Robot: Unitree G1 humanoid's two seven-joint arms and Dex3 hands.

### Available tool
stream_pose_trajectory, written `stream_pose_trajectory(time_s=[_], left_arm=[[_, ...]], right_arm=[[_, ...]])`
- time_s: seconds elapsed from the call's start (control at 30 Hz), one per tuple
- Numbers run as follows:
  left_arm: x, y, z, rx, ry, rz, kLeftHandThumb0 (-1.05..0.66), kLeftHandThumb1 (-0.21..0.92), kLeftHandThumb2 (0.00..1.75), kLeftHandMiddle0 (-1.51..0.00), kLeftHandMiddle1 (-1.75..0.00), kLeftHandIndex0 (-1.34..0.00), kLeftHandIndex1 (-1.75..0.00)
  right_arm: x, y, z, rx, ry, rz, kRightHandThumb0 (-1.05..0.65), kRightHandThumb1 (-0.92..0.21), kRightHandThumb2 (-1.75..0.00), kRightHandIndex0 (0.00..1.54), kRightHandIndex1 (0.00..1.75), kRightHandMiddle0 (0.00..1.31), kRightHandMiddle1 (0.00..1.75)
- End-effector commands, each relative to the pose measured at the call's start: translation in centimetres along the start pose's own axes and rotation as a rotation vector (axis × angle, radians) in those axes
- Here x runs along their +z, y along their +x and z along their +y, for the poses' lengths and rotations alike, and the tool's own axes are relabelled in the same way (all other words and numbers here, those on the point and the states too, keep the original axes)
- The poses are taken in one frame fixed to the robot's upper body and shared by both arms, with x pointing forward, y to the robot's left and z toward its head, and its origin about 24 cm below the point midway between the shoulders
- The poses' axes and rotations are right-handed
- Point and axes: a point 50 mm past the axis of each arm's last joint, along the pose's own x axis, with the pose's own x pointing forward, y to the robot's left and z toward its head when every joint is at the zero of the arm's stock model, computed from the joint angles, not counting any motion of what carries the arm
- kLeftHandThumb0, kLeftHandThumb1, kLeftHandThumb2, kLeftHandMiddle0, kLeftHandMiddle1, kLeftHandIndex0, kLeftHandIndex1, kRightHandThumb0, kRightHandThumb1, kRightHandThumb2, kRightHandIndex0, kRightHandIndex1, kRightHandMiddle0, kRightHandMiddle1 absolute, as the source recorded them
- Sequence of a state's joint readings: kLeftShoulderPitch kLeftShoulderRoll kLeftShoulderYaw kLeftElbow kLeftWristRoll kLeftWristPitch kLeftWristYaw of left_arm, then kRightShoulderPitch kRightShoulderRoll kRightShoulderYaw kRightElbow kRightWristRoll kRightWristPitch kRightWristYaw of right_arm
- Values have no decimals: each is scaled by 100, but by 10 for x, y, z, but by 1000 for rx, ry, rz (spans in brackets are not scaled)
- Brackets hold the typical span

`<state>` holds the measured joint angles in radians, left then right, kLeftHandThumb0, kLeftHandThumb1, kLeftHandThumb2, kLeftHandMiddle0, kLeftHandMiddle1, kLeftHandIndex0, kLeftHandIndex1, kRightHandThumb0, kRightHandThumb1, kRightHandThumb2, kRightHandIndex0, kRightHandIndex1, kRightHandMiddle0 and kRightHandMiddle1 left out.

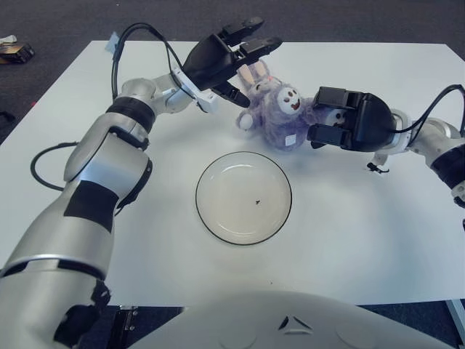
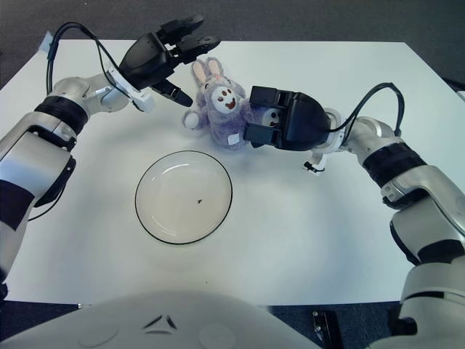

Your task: Put the doll into the plate.

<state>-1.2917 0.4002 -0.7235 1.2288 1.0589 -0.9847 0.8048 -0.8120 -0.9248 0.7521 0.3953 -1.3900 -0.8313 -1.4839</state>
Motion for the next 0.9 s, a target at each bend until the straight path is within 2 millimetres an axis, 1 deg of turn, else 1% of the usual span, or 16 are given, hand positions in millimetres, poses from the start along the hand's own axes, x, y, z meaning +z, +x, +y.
stream_pose_trajectory(time_s=[0.0, 0.07, 0.13, 0.23, 0.5, 0.87], left_arm=[[-3, 2, 5, 2, 34, -8, -25, 87, 0, -30, 0, -40, -3], [-2, 8, 6, -48, 80, -40, -25, 87, 0, -30, 0, -40, -3], [-2, 12, 6, -75, 105, -58, -25, 87, 0, -29, 0, -40, -2], [-1, 14, 6, -94, 124, -72, -23, 88, 0, -28, 0, -40, -2], [0, 19, 1, -171, 201, -110, -17, 89, 1, -31, -1, -39, -1], [0, 19, -1, -222, 220, -128, -16, 90, 1, -34, -1, -40, -1]], right_arm=[[0, 0, -4, 1, -2, 15, -1, -45, -105, 65, 143, 35, 175], [3, 3, -8, -17, 29, 25, -1, -46, -104, 65, 142, 35, 175], [5, 5, -12, -20, 51, 34, -1, -48, -100, 65, 137, 36, 175], [8, 5, -17, -11, 78, 51, -1, -51, -95, 64, 133, 37, 175], [15, 11, -26, 6, 191, 87, -1, -52, -93, 63, 130, 39, 175], [18, 15, -34, 40, 211, 110, -1, -52, -91, 64, 126, 41, 173]])
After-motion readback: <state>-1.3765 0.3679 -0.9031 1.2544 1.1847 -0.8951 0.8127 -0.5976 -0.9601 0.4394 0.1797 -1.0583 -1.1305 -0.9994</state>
